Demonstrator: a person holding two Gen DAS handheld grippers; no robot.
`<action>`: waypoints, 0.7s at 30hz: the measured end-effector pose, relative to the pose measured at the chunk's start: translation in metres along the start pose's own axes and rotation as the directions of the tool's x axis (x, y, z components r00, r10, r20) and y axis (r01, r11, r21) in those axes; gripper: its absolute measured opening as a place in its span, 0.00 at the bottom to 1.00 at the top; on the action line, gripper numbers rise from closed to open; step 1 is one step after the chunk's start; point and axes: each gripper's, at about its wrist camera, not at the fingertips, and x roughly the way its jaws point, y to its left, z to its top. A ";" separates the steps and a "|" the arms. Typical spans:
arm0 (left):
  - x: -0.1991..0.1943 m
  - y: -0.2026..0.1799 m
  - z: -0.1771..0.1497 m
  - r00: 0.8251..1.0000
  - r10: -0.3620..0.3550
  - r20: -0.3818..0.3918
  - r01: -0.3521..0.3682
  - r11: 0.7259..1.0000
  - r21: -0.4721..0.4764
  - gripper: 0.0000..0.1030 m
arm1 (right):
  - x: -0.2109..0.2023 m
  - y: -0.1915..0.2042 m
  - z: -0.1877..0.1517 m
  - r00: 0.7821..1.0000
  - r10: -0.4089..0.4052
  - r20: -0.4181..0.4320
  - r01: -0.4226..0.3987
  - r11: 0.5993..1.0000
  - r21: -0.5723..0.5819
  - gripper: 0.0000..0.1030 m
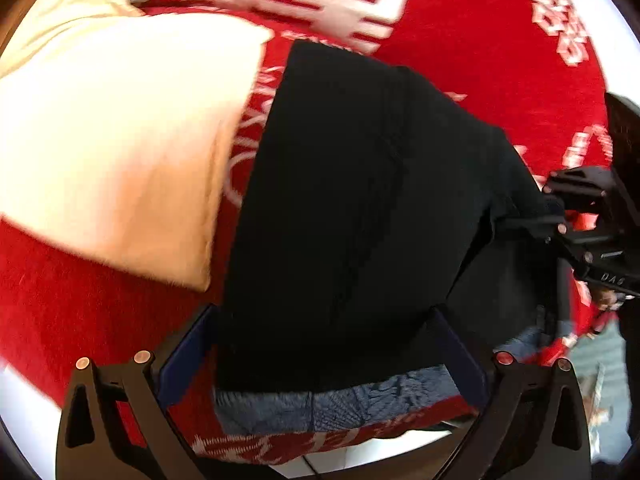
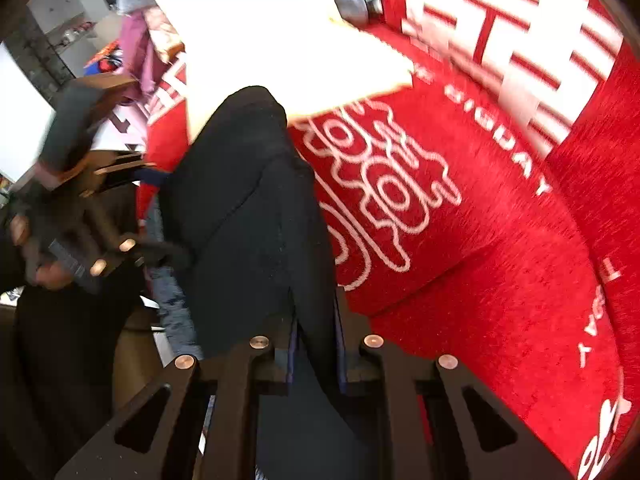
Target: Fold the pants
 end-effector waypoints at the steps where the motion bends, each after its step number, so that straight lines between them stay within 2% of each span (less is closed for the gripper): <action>1: -0.003 0.002 0.002 0.999 -0.031 0.005 0.031 0.999 0.019 1.00 | -0.009 0.005 -0.004 1.000 0.002 0.021 -0.002 1.000 -0.007 0.15; 4: -0.004 0.004 0.007 0.994 -0.112 0.000 0.111 0.990 0.086 1.00 | -0.024 0.014 -0.010 0.998 -0.004 0.063 0.006 1.000 -0.019 0.15; 6: 0.002 0.004 0.013 0.991 -0.137 -0.008 0.137 0.984 0.115 1.00 | -0.025 0.014 -0.013 0.997 -0.001 0.074 0.002 1.000 -0.005 0.15; 9: 0.004 0.001 0.018 0.989 -0.145 -0.009 0.145 0.978 0.153 1.00 | -0.022 0.009 -0.014 0.997 0.001 0.077 -0.002 1.000 0.022 0.15; 12: -0.012 0.006 0.016 0.985 -0.169 0.019 0.162 0.970 0.183 1.00 | -0.026 0.014 -0.016 0.996 -0.002 0.087 0.001 1.000 0.018 0.15; 15: -0.023 0.010 0.016 0.974 -0.221 0.041 0.209 0.958 0.198 1.00 | -0.033 0.018 -0.025 0.994 0.012 0.109 -0.014 1.000 0.015 0.15; 20: 0.006 -0.001 0.023 0.974 -0.225 -0.031 0.227 0.958 0.176 1.00 | -0.017 0.012 -0.018 0.996 -0.018 0.087 0.014 0.999 0.051 0.15; 21: 0.010 -0.005 0.023 0.979 -0.199 -0.035 0.202 0.962 0.183 1.00 | -0.010 0.008 -0.015 0.997 -0.024 0.074 0.019 0.998 0.067 0.15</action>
